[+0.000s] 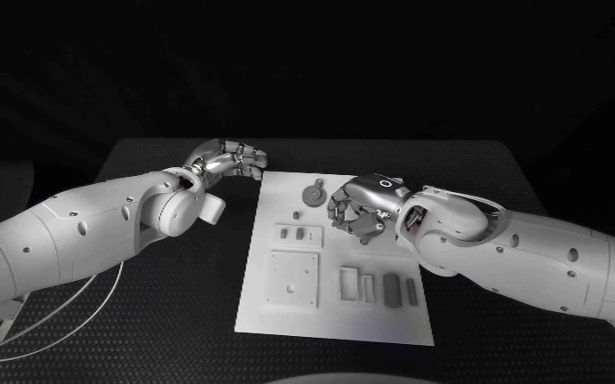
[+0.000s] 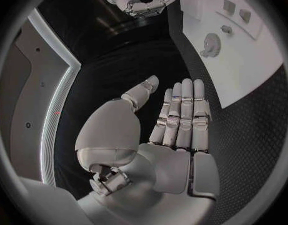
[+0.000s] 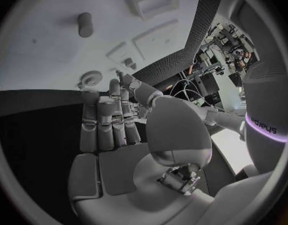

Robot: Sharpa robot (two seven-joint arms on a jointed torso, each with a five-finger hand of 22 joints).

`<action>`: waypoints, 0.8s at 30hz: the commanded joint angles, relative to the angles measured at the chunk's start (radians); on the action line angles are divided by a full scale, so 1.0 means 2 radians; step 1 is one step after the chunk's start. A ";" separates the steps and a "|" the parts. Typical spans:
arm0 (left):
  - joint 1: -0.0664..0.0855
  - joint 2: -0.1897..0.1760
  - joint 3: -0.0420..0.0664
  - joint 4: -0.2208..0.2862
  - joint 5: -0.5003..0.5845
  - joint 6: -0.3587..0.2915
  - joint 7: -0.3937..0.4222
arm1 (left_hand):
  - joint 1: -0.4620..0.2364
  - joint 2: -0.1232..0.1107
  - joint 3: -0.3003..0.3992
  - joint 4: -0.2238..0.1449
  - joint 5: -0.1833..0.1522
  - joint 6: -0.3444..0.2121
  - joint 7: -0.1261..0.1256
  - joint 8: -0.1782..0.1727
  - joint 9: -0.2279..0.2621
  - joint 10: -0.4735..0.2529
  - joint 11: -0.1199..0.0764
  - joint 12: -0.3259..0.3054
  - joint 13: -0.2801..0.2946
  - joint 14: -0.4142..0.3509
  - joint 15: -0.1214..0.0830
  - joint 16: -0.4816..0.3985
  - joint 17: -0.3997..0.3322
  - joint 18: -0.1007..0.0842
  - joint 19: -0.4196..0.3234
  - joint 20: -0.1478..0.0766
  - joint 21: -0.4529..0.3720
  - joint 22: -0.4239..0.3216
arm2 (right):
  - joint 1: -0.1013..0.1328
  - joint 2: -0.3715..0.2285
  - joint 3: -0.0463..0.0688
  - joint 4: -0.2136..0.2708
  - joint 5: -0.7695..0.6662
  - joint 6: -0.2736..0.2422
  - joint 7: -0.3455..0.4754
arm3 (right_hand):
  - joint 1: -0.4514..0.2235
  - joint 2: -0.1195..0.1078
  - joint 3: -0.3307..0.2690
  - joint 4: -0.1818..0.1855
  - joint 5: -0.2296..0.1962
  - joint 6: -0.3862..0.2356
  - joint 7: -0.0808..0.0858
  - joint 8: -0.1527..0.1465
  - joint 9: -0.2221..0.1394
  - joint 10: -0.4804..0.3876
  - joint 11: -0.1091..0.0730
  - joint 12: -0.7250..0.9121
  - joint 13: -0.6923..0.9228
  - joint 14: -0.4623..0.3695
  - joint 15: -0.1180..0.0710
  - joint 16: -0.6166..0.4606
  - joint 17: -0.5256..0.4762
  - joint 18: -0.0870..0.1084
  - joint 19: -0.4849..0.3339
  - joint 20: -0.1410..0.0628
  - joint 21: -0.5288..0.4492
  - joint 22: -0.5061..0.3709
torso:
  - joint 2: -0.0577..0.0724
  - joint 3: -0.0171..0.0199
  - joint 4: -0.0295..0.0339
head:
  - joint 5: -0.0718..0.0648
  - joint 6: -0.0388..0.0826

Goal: Assemble the parts on the task board

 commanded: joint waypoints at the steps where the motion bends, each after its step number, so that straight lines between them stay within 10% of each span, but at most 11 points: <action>1: 0.001 0.001 0.000 0.001 0.002 0.004 0.006 | -0.002 -0.002 -0.003 -0.001 0.000 -0.003 0.000 0.002 0.000 -0.003 0.001 0.000 -0.001 0.002 0.001 -0.002 0.001 0.004 0.002 0.000 -0.002 -0.001 | -0.005 0.010 -0.001 0.003 -0.010 -0.004 0.011 | 0.003 0.002 0.001 0.001 0.001 0.003 -0.001 0.001 0.005 0.003 0.001 -0.002 0.000 0.001 -0.004 -0.002 0.001 0.023 0.001 -0.001 0.000 0.000 | 0.000 -0.0004 -0.0001 | 0.007 -0.002; 24: 0.001 0.002 0.000 0.004 0.002 0.004 0.005 | -0.002 -0.002 -0.003 -0.001 0.000 -0.003 0.000 0.003 -0.001 -0.002 0.000 0.001 -0.001 0.002 0.001 -0.003 0.002 0.004 0.002 0.000 -0.003 -0.001 | -0.037 0.056 -0.023 -0.013 -0.054 0.000 0.015 | 0.004 0.002 0.001 0.000 0.001 0.002 -0.001 0.000 0.005 0.003 0.001 -0.003 0.000 0.001 -0.004 -0.002 0.001 0.023 0.001 -0.001 0.000 0.000 | 0.000 -0.0001 -0.0001 | 0.024 -0.010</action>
